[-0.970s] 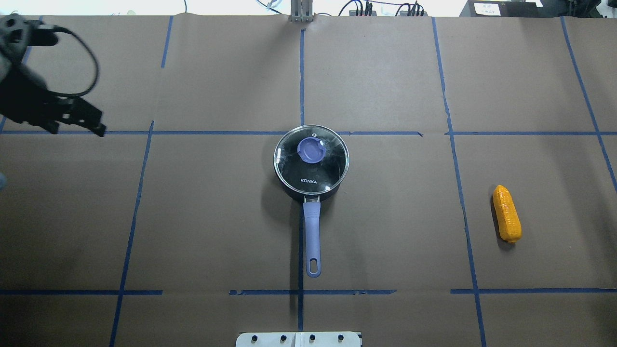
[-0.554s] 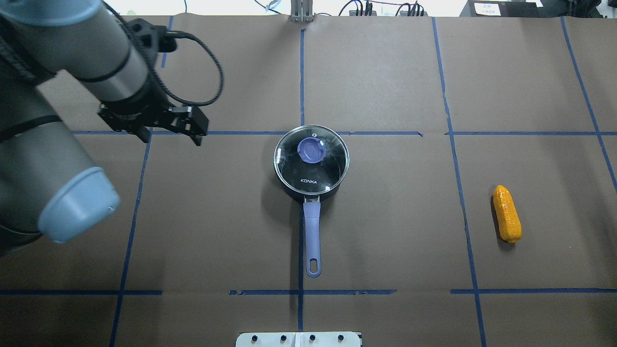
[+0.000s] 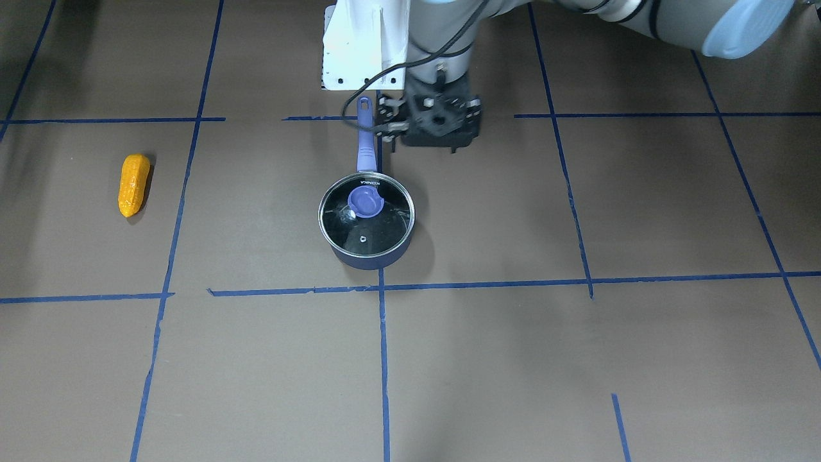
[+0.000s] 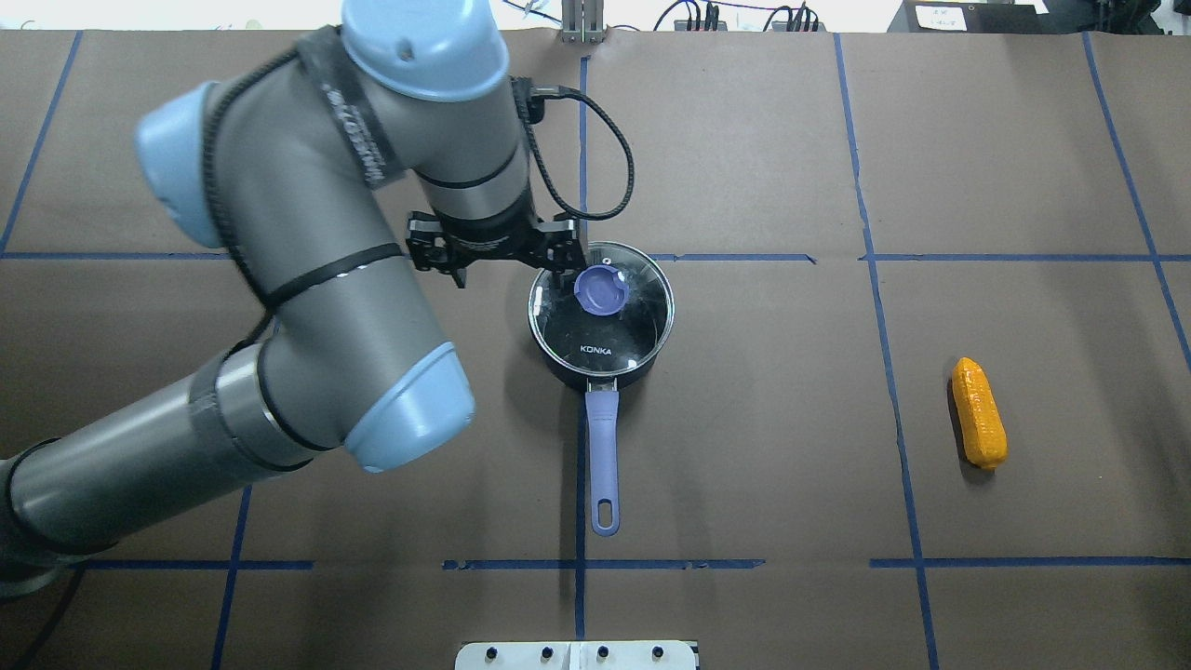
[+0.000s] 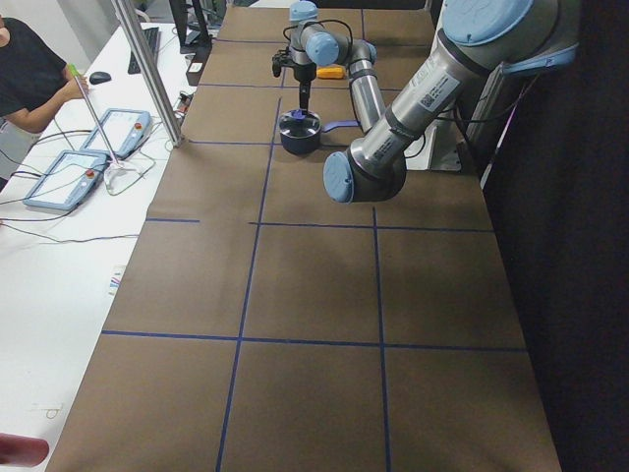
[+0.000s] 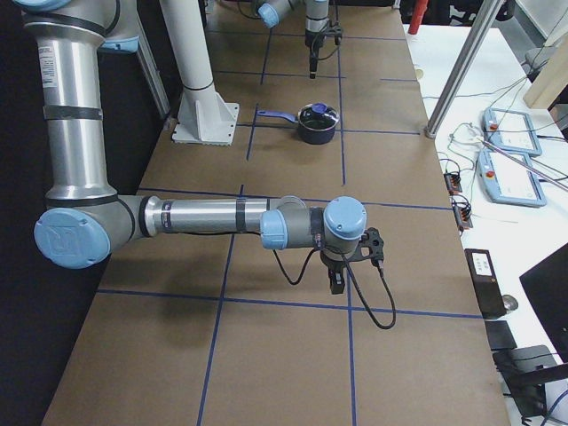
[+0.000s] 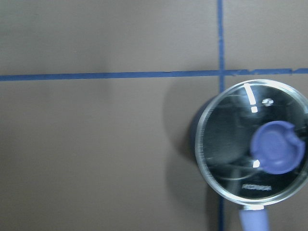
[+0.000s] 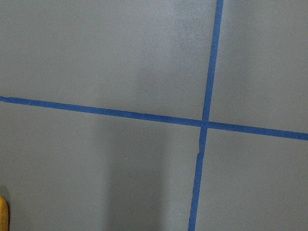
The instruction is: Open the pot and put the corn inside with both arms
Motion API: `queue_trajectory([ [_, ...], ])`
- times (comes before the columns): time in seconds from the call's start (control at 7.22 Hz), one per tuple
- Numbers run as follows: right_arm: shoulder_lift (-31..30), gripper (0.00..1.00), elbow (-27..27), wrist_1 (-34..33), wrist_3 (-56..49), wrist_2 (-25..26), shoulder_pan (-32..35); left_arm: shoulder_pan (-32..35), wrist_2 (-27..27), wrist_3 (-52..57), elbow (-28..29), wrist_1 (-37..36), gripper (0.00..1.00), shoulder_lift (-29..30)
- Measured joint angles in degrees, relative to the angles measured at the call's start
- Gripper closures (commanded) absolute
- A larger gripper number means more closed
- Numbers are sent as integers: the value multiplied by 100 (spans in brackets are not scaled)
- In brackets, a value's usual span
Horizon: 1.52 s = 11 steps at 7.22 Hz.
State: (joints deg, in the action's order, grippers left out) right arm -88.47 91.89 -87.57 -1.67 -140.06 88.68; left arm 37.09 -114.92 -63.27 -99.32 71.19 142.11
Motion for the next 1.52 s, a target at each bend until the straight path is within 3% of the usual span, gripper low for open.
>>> queue_trajectory([
  [0.83, 12, 0, 11, 2, 0, 5, 0, -121, 75, -277, 1655, 1057, 0, 725],
  [1.52, 31, 0, -14, -3, 0, 5, 0, -256, 86, -387, 1851, 1253, 0, 727],
])
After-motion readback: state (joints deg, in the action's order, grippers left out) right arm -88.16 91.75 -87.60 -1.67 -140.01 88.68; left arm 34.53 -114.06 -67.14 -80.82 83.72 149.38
